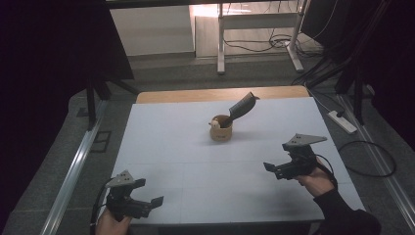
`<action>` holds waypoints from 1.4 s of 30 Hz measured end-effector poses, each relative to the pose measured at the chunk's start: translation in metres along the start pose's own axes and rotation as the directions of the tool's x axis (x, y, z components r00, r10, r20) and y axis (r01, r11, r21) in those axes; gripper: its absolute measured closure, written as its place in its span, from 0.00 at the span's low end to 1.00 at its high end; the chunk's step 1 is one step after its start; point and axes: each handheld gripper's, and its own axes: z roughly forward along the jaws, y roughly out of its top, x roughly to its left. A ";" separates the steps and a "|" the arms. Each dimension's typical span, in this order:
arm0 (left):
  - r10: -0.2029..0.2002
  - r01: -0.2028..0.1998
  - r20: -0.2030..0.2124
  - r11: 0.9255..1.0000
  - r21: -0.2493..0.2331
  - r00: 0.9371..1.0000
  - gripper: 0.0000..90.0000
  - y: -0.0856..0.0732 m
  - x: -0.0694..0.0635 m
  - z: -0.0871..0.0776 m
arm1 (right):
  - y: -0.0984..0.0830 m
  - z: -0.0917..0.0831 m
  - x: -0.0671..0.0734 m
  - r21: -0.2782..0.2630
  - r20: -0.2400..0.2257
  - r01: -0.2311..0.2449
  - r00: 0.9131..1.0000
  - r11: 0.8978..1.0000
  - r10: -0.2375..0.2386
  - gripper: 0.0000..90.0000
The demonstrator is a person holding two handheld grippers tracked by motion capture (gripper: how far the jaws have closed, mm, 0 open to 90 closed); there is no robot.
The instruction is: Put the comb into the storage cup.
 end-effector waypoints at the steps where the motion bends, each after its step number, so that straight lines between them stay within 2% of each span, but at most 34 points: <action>1: 0.000 0.000 0.000 1.000 0.000 1.000 0.00 0.000 0.000 0.000 | -0.001 -0.001 -0.001 0.001 -0.003 -0.002 1.000 1.000 0.002 0.00; 17: -0.001 0.001 -0.002 1.000 0.001 1.000 0.00 0.000 0.000 0.000 | -0.019 -0.018 -0.006 0.003 0.010 -0.029 1.000 1.000 0.029 0.00; 31: -0.001 0.001 -0.005 1.000 0.002 1.000 0.00 0.000 0.000 0.000 | -0.035 -0.030 -0.009 0.025 0.022 -0.051 0.998 0.998 0.050 0.00; 42: 0.000 0.000 -0.005 1.000 0.002 1.000 0.00 0.000 0.000 0.000 | -0.047 -0.040 -0.009 0.046 0.055 -0.062 0.997 0.997 0.060 0.00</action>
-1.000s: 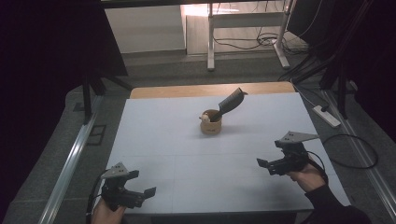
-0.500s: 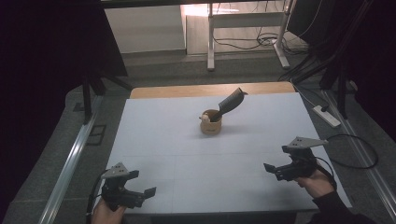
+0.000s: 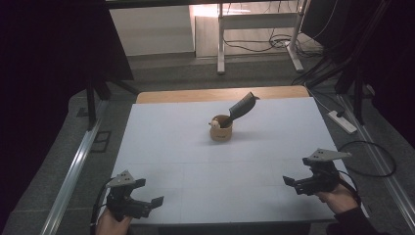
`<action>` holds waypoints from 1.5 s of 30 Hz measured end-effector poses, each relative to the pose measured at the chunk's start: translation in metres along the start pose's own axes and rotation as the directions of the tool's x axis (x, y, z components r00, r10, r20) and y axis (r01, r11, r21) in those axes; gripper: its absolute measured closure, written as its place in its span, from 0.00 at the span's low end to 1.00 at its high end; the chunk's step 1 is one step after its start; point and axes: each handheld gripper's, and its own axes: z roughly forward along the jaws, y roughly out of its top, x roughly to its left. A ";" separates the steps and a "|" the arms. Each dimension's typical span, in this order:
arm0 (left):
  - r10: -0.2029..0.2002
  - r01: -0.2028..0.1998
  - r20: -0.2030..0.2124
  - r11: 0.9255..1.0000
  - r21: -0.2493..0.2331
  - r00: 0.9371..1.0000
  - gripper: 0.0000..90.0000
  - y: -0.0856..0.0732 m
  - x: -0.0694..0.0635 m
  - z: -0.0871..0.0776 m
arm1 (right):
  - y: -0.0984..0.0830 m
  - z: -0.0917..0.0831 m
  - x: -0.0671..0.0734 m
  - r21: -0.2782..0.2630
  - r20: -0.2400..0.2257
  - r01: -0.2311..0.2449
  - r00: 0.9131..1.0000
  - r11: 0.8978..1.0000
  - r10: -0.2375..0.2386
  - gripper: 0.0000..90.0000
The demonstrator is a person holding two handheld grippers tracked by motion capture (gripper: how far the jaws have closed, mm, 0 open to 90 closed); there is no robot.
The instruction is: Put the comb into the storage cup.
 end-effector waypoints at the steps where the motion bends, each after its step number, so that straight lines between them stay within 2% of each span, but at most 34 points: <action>1: 0.000 0.000 0.000 1.000 0.000 1.000 0.00 0.000 0.000 0.000 | -0.001 -0.001 0.000 0.006 0.006 -0.004 1.000 1.000 0.004 0.00; 13: 0.000 0.000 0.000 1.000 0.000 1.000 0.00 0.000 0.000 0.000 | -0.011 -0.009 -0.001 0.029 0.051 -0.017 0.999 0.999 0.016 0.00; 24: -0.001 0.001 -0.001 1.000 0.000 1.000 0.00 0.000 0.000 0.000 | -0.019 -0.016 -0.002 0.033 0.068 -0.026 0.997 0.999 0.023 0.00; 45: -0.001 0.001 -0.003 1.000 0.002 1.000 0.00 0.000 0.000 0.000 | -0.032 -0.024 -0.001 0.076 0.099 -0.030 0.995 0.997 0.022 0.00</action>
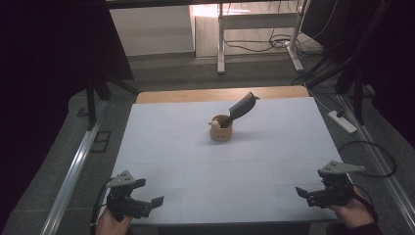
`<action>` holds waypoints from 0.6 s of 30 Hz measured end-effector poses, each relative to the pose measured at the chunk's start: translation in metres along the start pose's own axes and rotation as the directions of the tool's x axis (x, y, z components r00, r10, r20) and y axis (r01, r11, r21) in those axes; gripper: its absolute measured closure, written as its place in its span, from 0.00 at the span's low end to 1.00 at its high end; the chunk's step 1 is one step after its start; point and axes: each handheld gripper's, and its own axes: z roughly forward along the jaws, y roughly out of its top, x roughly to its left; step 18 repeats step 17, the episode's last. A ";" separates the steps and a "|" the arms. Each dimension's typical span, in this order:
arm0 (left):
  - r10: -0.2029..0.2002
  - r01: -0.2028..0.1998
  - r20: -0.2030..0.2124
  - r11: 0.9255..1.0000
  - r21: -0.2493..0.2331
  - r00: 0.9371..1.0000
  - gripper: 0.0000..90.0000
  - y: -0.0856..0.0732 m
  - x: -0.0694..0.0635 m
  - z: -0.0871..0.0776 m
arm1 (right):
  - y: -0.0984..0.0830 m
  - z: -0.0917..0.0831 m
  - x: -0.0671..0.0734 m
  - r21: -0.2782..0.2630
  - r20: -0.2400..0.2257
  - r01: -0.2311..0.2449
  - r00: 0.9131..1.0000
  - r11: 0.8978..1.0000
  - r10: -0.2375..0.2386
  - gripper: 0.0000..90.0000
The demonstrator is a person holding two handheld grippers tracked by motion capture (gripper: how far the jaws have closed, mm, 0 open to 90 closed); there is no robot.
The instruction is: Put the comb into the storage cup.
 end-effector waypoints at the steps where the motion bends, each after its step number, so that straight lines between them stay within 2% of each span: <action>1: 0.000 0.000 0.000 1.000 0.000 1.000 0.00 0.000 0.000 0.000 | 0.000 0.000 0.000 0.001 0.002 -0.001 1.000 1.000 0.001 0.00; 13: 0.000 0.000 -0.002 1.000 0.001 1.000 0.00 0.000 0.000 0.000 | -0.003 -0.004 -0.002 0.025 0.033 -0.033 0.999 0.999 0.032 0.00; 18: -0.001 0.001 0.000 1.000 0.002 1.000 0.00 0.000 0.000 0.000 | -0.002 -0.003 -0.002 0.030 0.036 -0.029 0.999 0.999 0.028 0.00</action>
